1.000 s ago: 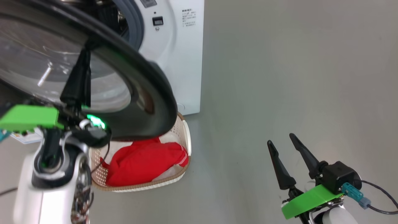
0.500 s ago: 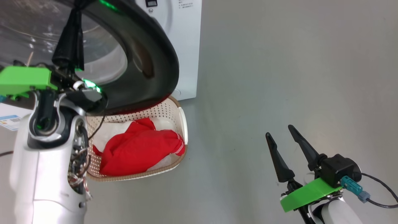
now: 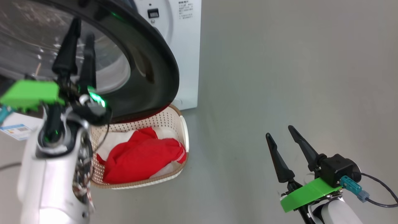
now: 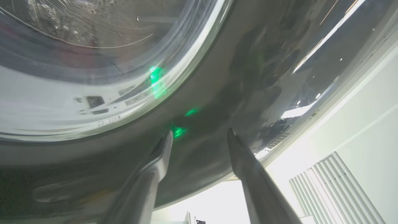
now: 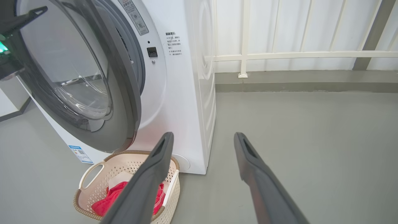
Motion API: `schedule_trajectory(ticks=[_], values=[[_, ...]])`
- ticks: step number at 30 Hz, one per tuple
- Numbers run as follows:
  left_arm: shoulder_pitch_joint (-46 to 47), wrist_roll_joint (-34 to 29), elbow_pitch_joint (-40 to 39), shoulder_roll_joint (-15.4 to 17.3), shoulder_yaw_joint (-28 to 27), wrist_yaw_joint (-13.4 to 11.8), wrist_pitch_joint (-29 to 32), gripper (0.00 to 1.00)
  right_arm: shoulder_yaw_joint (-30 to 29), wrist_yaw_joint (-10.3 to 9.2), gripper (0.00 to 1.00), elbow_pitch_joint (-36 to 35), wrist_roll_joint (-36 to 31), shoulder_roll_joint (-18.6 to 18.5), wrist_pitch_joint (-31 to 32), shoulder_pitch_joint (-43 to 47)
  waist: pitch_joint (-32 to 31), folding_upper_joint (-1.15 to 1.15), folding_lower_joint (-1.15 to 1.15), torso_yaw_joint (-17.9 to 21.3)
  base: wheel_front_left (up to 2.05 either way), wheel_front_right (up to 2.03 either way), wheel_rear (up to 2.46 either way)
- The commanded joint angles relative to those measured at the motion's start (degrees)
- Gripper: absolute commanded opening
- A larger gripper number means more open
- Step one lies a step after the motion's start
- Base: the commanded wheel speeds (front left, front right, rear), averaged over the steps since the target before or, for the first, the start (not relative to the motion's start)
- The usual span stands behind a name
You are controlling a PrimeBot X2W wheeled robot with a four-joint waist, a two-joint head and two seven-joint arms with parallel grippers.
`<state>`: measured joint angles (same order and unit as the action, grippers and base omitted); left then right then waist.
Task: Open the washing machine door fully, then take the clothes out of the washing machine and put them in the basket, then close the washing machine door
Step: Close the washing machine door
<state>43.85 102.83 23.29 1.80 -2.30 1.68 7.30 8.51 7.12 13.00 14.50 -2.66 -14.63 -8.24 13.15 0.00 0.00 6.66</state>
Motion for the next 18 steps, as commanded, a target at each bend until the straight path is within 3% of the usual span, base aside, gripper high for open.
schedule_trajectory(ticks=[1,11,18], values=[[-2.95,-0.72,-1.48,1.85,-1.22,1.48,-0.08,1.0,1.34,0.36,1.0,-1.01,0.08,-0.21,-0.37,0.06,-2.2,0.0,0.0,-0.41,0.0,0.0,0.0],[-14.49,-12.76,-4.88,4.59,1.95,5.29,-6.81,1.0,1.09,0.36,1.0,-0.57,0.71,-0.21,-0.37,2.65,-8.07,0.0,0.0,-1.31,0.0,0.0,0.0],[-25.05,-28.86,-12.22,9.15,8.42,5.78,-15.57,1.0,-0.04,0.36,1.0,-0.83,0.47,-0.21,-0.37,5.26,-12.06,0.0,0.0,-2.64,0.0,0.0,0.0]])
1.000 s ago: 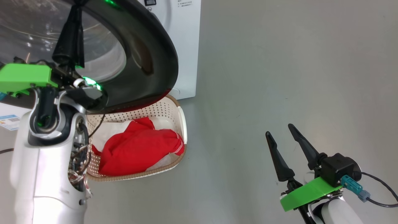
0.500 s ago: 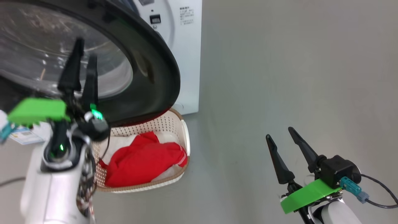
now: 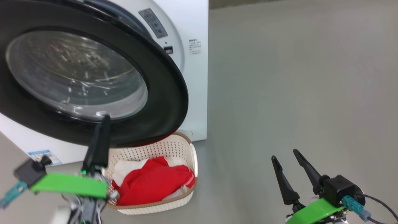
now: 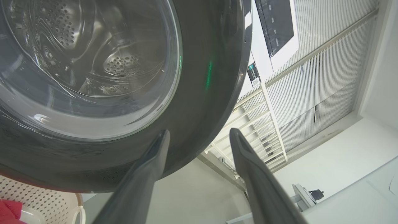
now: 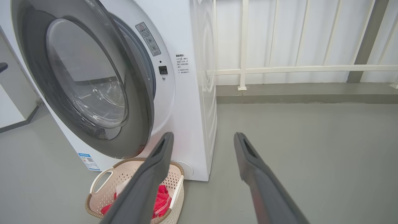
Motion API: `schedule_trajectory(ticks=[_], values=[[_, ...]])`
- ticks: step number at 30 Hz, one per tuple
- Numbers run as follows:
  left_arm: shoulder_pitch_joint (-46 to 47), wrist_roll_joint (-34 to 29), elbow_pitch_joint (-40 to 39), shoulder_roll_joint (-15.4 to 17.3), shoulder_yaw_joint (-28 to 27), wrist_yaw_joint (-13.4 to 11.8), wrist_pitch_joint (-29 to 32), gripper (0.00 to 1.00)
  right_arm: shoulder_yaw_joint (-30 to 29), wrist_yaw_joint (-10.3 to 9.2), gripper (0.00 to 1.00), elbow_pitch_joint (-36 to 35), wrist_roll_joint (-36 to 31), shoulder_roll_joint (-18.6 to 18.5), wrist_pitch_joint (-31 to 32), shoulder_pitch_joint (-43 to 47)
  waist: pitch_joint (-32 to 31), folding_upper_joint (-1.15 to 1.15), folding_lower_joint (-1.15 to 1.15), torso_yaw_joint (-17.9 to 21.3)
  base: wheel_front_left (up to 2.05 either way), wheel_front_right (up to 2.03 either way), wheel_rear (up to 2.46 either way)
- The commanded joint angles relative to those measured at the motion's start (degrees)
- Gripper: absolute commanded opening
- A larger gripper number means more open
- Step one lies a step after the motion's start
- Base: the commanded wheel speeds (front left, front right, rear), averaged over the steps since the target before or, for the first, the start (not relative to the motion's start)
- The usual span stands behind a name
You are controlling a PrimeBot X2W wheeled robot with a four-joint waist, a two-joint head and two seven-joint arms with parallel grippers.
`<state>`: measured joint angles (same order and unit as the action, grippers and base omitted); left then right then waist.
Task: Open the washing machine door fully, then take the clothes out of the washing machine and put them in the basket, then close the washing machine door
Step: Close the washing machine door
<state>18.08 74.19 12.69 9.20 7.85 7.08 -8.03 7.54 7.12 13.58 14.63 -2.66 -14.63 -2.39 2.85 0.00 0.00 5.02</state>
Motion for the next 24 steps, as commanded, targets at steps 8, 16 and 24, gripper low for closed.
schedule_trajectory(ticks=[8,16,24], values=[[-10.45,-15.23,-5.97,6.59,0.86,0.25,-6.54,1.0,0.06,0.36,1.0,-2.06,0.89,-0.21,-0.37,1.76,-5.57,0.0,0.0,-2.55,0.0,0.0,0.0],[-18.74,-32.42,-10.98,5.82,-3.84,-3.05,-6.95,1.0,-0.98,0.36,1.0,-2.68,0.73,-0.21,-0.37,3.71,-8.0,0.0,0.0,-3.62,0.0,0.0,0.0],[-25.58,-47.97,-13.23,4.31,-7.91,-3.81,-6.96,1.0,-1.86,0.36,1.0,-4.0,0.46,-0.21,-0.37,4.85,-9.0,0.0,0.0,-3.82,0.0,0.0,0.0]])
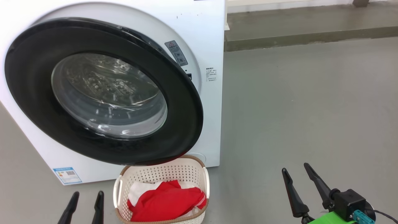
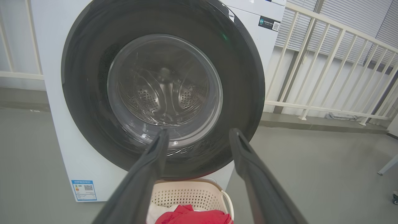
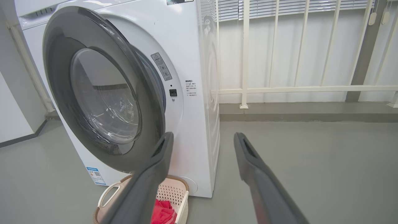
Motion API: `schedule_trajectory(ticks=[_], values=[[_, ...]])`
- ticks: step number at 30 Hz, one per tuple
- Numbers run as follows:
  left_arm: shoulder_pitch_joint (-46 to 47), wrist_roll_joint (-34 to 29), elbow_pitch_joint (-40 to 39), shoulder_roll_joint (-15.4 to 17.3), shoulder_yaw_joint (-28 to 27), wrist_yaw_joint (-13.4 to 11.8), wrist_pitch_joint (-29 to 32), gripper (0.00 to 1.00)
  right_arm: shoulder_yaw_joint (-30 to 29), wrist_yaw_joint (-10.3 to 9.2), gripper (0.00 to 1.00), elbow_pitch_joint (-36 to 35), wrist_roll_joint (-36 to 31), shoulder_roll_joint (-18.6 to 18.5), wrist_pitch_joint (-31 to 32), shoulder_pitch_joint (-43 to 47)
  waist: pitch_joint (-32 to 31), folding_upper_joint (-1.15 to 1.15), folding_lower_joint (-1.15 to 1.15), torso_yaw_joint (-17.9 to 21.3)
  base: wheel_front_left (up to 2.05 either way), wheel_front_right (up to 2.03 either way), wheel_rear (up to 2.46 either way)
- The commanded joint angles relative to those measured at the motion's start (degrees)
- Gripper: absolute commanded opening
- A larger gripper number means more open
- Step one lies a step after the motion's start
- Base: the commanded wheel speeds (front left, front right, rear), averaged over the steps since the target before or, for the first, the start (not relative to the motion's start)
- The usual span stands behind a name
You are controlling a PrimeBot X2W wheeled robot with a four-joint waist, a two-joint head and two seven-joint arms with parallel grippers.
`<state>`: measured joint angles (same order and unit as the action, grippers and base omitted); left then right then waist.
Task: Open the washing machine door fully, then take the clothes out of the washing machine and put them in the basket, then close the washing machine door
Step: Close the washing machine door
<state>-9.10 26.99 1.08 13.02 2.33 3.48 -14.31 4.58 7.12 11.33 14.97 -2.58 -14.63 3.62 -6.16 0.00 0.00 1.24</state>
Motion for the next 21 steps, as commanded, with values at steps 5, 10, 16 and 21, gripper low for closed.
schedule_trajectory(ticks=[5,10,16,21], values=[[-0.34,-6.99,-0.8,-0.61,-3.54,0.08,-0.68,1.0,0.51,0.36,1.0,-2.33,0.0,-0.3,-0.37,-0.79,0.18,0.0,0.0,-0.42,0.0,0.0,0.0],[-0.4,-9.66,0.37,-1.67,-4.23,0.35,-0.68,1.0,0.61,0.36,1.0,-2.33,0.07,-0.3,-0.37,-0.66,0.38,0.0,0.0,-0.44,0.0,0.0,0.0],[-0.19,-11.18,1.29,-3.31,-5.53,1.23,-0.68,1.0,0.45,0.36,1.0,-2.23,0.29,-0.3,-0.37,-0.84,0.65,0.0,0.0,-0.34,0.0,0.0,0.0],[-0.13,-12.14,1.57,-4.29,-6.46,1.86,-0.68,1.0,0.65,0.36,1.0,-2.08,0.22,-0.3,-0.37,-0.97,0.62,0.0,0.0,-0.18,0.0,0.0,0.0]])
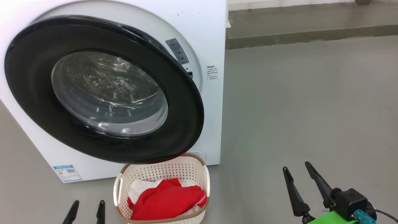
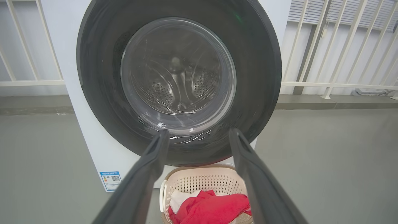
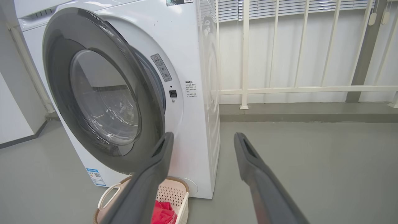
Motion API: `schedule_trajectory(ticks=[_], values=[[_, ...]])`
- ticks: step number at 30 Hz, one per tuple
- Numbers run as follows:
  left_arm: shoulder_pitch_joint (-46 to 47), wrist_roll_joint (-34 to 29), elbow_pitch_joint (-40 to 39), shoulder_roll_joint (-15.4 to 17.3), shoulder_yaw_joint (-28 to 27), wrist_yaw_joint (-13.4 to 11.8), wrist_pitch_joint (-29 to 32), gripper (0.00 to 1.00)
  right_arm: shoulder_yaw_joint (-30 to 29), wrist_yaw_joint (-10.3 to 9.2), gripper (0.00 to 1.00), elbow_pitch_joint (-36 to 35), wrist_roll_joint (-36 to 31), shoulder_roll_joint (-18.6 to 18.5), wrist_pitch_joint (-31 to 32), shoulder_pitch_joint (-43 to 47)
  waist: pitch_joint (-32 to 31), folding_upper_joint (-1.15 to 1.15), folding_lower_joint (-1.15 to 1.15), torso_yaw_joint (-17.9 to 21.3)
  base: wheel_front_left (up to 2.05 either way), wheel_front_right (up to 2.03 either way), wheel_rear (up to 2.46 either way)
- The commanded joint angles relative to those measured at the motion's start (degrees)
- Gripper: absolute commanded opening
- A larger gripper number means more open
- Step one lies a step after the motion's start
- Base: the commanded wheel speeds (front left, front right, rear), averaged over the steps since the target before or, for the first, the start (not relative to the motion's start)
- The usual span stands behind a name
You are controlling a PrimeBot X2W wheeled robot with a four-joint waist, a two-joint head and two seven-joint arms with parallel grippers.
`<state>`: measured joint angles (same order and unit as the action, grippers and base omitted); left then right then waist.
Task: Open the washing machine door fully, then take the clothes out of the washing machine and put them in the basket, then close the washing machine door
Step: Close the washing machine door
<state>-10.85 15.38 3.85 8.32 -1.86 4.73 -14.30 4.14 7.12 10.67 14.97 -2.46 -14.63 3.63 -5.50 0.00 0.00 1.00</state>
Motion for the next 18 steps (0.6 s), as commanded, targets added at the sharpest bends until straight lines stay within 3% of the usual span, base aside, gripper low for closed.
schedule_trajectory(ticks=[1,15,16,17,18], values=[[1.58,-0.7,-1.15,0.26,-2.46,0.71,-0.7,1.0,1.12,0.36,1.0,-1.38,0.2,-0.42,-0.37,-1.02,-0.06,0.0,0.0,0.11,0.0,0.0,0.0],[1.7,-2.5,-0.77,-1.42,-3.61,1.85,-0.7,1.0,1.13,0.36,1.0,-0.98,0.83,-0.42,-0.37,-1.47,0.17,0.0,0.0,-0.18,0.0,0.0,0.0],[1.79,-2.55,-0.76,-1.55,-3.65,1.9,-0.7,1.0,1.38,0.36,0.88,-0.66,0.75,-0.42,-0.37,-1.62,0.28,0.0,0.0,-0.32,0.0,0.0,0.0],[1.88,-2.61,-0.73,-1.66,-3.64,1.95,-0.7,1.0,1.64,0.36,0.36,-0.23,0.67,-0.42,-0.37,-1.82,0.38,0.0,0.0,-0.47,0.0,0.0,0.0],[1.97,-2.71,-0.7,-1.74,-3.59,2.0,-0.7,1.0,1.94,0.36,0.18,0.23,0.54,-0.42,-0.37,-2.1,0.49,0.0,0.0,-0.62,0.0,0.0,0.0]])
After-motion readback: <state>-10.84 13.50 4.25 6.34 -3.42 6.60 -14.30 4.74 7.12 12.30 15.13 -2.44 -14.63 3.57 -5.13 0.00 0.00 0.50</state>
